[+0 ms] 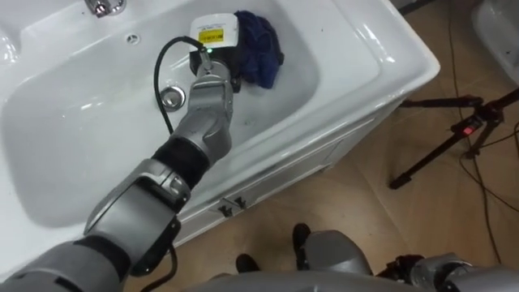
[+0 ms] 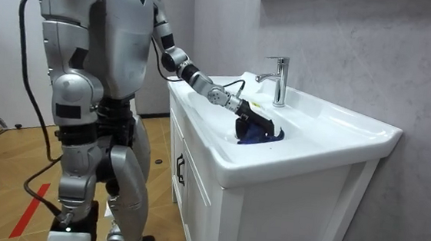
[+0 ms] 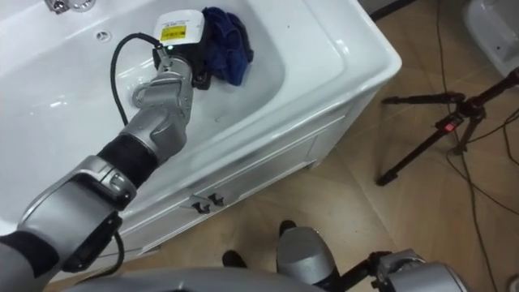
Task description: Wipe basin
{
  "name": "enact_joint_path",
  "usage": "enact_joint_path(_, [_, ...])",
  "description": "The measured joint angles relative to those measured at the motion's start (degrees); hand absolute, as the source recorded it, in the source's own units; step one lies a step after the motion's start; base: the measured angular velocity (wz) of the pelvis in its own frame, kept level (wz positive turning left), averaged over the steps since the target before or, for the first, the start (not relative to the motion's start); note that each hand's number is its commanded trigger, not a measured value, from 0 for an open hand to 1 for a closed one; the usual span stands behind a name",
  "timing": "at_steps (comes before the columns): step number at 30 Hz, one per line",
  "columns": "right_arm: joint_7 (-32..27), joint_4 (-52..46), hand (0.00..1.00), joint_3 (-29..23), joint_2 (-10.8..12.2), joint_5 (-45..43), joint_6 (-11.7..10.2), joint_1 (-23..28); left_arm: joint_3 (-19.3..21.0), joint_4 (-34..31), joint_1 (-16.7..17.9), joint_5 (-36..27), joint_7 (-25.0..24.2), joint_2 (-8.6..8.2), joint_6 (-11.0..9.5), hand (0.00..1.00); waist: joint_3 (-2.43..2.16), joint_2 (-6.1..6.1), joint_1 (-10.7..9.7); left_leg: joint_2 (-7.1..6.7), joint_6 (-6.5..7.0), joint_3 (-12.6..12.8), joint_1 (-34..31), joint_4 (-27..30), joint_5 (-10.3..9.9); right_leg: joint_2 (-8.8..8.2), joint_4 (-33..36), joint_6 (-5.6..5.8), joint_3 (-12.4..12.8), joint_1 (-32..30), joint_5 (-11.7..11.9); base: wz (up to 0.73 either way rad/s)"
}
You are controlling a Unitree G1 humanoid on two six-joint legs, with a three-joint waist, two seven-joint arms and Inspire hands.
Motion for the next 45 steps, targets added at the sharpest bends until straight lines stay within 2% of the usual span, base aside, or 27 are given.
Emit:
enact_joint_path(7, [0.89, -0.08, 0.00, 0.03, -0.31, -0.17, -0.01, 1.21, 0.10, -2.30, 1.05, 0.03, -0.90, 0.00, -0.19, 1.00, 0.32, -0.48, 0.09, -0.21, 0.01, 0.24, 0.02, -0.01, -0.01, 0.02, -0.02, 0.32, 0.12, 0.62, -0.11, 0.02])
enact_joint_path(13, [0.87, -0.94, 0.00, -1.22, -0.63, -0.56, 0.04, 1.41, 0.22, -0.15, 1.10, 1.68, -0.92, 0.04, -1.11, 1.00, 0.47, -0.76, 0.19, -0.15, 0.16, 0.26, 1.18, -0.03, -0.10, 0.03, 0.01, 0.33, 0.97, 1.17, -0.22, -0.05])
enact_joint_path(15, [1.16, -0.94, 0.00, -1.15, -0.66, -0.53, 0.17, 1.76, 0.19, 0.73, 2.52, 2.80, -0.75, 0.06, -1.51, 1.00, 0.48, -0.99, 0.24, -0.11, 0.16, 0.30, 2.15, -0.43, -0.11, 0.10, 0.01, 0.24, 1.16, 1.70, -0.41, -0.08])
enact_joint_path(17, [1.49, -1.02, 0.00, -1.06, -0.63, -0.43, 0.30, 2.50, 0.21, 1.30, 3.81, 4.25, -0.37, 0.27, -2.15, 1.00, 0.37, -1.62, 0.77, -0.10, 0.16, 0.29, 3.32, -0.69, -0.12, 0.34, 0.15, 0.15, 1.91, 2.39, -0.89, -0.17])
enact_joint_path(21, [1.39, -2.44, 0.00, -1.28, -0.84, -0.26, 1.32, 3.41, 0.39, 1.90, 6.62, 9.25, 0.51, 2.13, -4.79, 1.00, 0.25, -2.56, 1.45, -0.06, 0.21, 0.37, 5.03, -1.03, -0.16, 0.95, 0.09, -0.23, 2.86, 3.84, -1.07, -0.15])
enact_joint_path(22, [1.33, -3.15, 0.00, -1.37, -0.79, -0.47, 1.29, 4.01, 0.80, 2.75, 7.29, 10.83, 1.35, 2.63, -5.81, 1.00, 0.25, -2.94, 2.49, 0.12, 0.21, 0.32, 5.64, -1.06, -0.16, 1.27, 0.06, -0.44, 3.51, 4.30, -0.96, -0.25])
enact_joint_path(23, [1.31, -3.39, 0.00, -1.55, -0.74, -0.82, 1.25, 4.36, 1.52, 3.14, 7.93, 11.52, 1.79, 2.70, -6.43, 1.00, 0.13, -3.14, 2.97, 0.20, 0.20, 0.38, 5.93, -1.10, -0.16, 1.40, 0.06, -0.55, 3.86, 4.43, -0.95, -0.32])
enact_joint_path(25, [1.30, -4.25, 0.00, -3.28, -0.61, -2.16, 1.28, 5.16, 3.39, 4.62, 10.34, 13.69, 3.92, 2.91, -7.62, 1.00, -0.51, -3.73, 4.05, 0.54, 0.19, 0.38, 6.73, -1.24, -0.16, 1.81, 0.10, -1.00, 4.18, 4.84, -1.11, -0.15])
enact_joint_path(26, [1.24, -4.46, 0.00, -3.90, -0.64, -2.24, 1.29, 5.36, 4.02, 4.88, 11.05, 14.60, 4.50, 3.11, -8.03, 1.00, -0.56, -3.79, 4.14, 0.65, 0.19, 0.31, 6.99, -1.44, -0.17, 1.96, 0.01, -1.09, 4.15, 5.09, -1.16, 0.00])
enact_joint_path(28, [0.48, -5.17, 0.00, -6.17, -0.66, -2.27, 1.27, 5.79, 6.54, 5.82, 13.97, 16.99, 6.86, 3.60, -9.01, 1.00, -1.29, -3.80, 4.93, 1.00, 0.18, 0.24, 7.27, -1.50, -0.17, 2.35, 0.05, -1.53, 4.06, 5.25, -1.20, -0.03])
enact_joint_path(30, [-0.03, -5.16, 0.00, -6.84, -0.65, -2.26, 1.28, 5.94, 8.26, 7.28, 15.33, 19.22, 7.97, 3.96, -9.49, 1.00, -1.48, -3.84, 6.47, 1.33, 0.14, 0.24, 7.96, -1.52, -0.19, 2.65, 0.01, -1.94, 3.96, 5.98, -0.97, -0.13])
enact_joint_path(32, [-0.36, -5.26, 0.00, -9.09, -0.67, -2.24, 1.14, 6.82, 9.59, 8.69, 16.61, 19.69, 9.16, 5.01, -9.77, 1.00, -1.69, -3.73, 7.08, 1.77, -0.23, 0.08, 8.32, -1.51, -0.42, 3.14, -0.20, -2.27, 4.10, 6.59, -1.01, -0.01])
enact_joint_path(35, [-1.35, -5.51, 0.00, -12.15, -0.63, -2.49, 1.11, 6.90, 13.13, 11.10, 18.82, 22.16, 10.47, 8.34, -10.01, 1.00, -1.93, -3.36, 7.34, 2.12, -0.35, -1.17, 8.53, -1.46, -0.40, 3.58, -0.04, -2.83, 3.66, 6.75, -1.56, 0.13])
enact_joint_path(36, [-1.48, -5.47, 0.00, -12.21, -0.64, -2.49, 1.10, 6.93, 13.65, 11.22, 19.41, 22.44, 10.91, 8.84, -10.03, 1.00, -1.96, -3.31, 7.42, 2.14, -0.40, -1.42, 8.60, -1.46, -0.37, 3.62, -0.02, -2.89, 3.59, 6.83, -1.58, 0.05])
enact_joint_path(38, [-1.77, -4.94, 0.00, -12.29, -0.63, -2.42, 1.14, 7.07, 13.87, 11.66, 20.90, 23.36, 12.23, 10.22, -9.99, 1.00, -2.05, -3.15, 7.98, 2.24, -0.62, -1.84, 9.02, -1.46, -0.23, 3.72, -0.04, -3.07, 3.56, 6.99, -1.52, -0.03])
enact_joint_path(40, [-2.30, -4.36, 0.00, -12.54, -0.74, -2.49, 1.01, 7.10, 13.96, 11.87, 22.24, 25.98, 13.01, 11.68, -9.99, 1.00, -2.38, -2.65, 8.99, 2.48, -0.72, -1.92, 9.04, -1.46, -0.29, 3.99, -0.13, -3.32, 3.78, 7.11, -1.40, -0.06])
enact_joint_path(43, [-2.62, -4.61, 0.00, -13.06, -0.96, -2.48, 0.16, 7.05, 14.00, 11.76, 23.84, 27.11, 13.92, 13.66, -9.86, 1.00, -2.43, -2.20, 9.02, 2.61, -0.75, -2.79, 8.89, -1.45, -0.28, 4.12, -0.15, -3.56, 3.41, 7.18, -1.29, 0.00])
enact_joint_path(45, [-3.09, -4.70, 0.00, -14.06, -1.18, -2.35, -0.08, 7.03, 14.55, 11.34, 24.77, 28.12, 13.98, 14.31, -9.83, 1.00, -2.39, -1.87, 9.38, 2.65, -0.75, -2.96, 8.86, -1.45, -0.28, 4.15, -0.24, -3.69, 3.33, 7.15, -1.22, -0.07])
